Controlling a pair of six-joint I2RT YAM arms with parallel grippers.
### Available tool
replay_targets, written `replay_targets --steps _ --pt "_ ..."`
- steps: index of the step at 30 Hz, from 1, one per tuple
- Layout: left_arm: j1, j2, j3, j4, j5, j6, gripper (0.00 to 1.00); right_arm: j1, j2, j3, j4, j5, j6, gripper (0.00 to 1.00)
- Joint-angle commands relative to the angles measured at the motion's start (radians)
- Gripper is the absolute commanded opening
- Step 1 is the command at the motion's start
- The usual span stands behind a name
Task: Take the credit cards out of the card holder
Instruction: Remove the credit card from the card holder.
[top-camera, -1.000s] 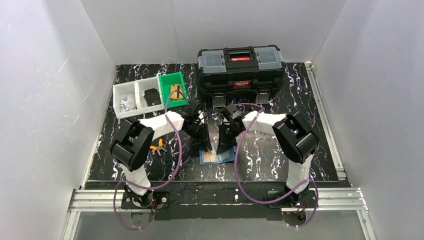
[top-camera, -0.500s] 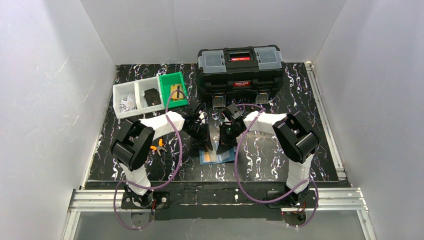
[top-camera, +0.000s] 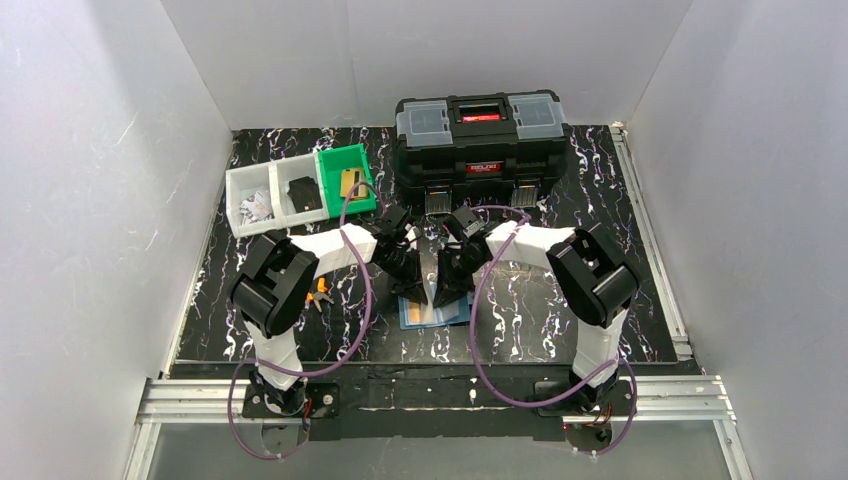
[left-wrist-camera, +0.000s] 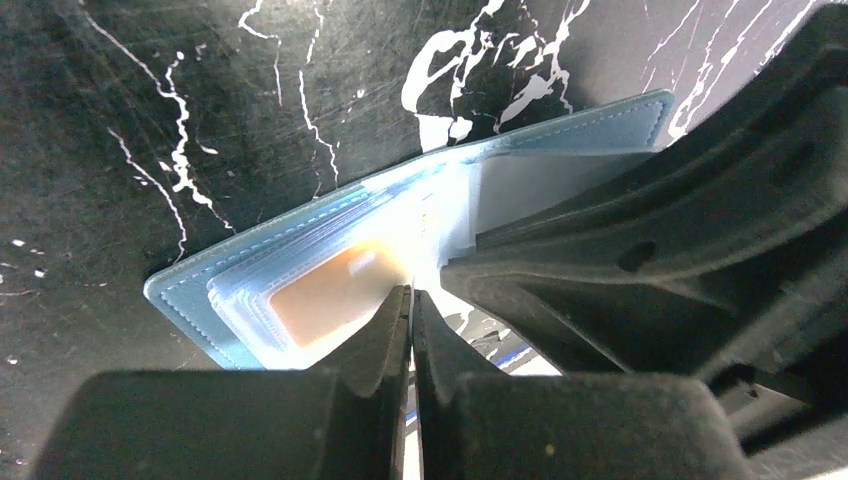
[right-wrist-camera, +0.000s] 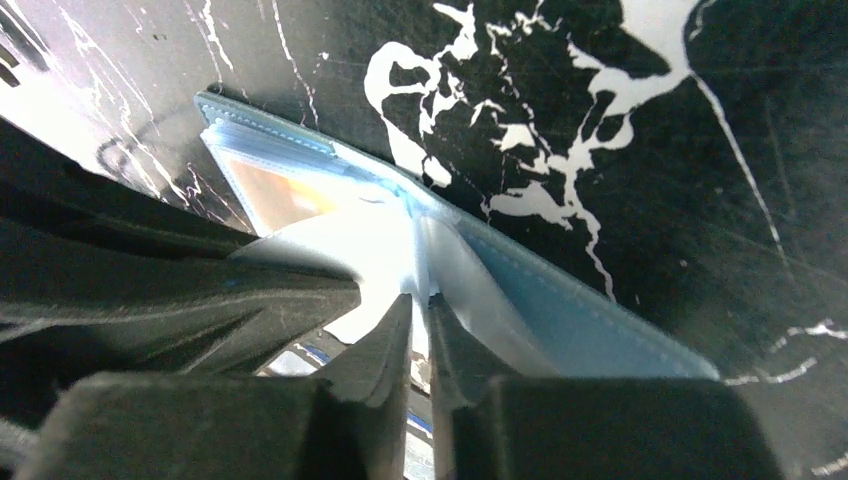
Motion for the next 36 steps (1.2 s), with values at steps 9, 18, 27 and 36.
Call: replay_targets --steps 9,18,27,36 --pt "-0.003 -0.063 0.036 -0.111 -0.090 0.015 0.00 -0.004 -0.184 0.115 -0.209 0.194 -0.064 0.39" --pt "-0.006 -0.072 0.084 -0.116 -0.047 0.001 0.03 -0.005 -0.201 0.046 -0.210 0.224 -0.071 0.31" --pt "-0.035 -0.042 0.146 -0.117 -0.027 -0.007 0.25 -0.005 -0.251 0.047 -0.231 0.250 -0.067 0.32" --pt "-0.065 0.044 0.236 -0.108 -0.020 -0.011 0.34 -0.005 -0.395 0.008 -0.269 0.359 -0.039 0.38"
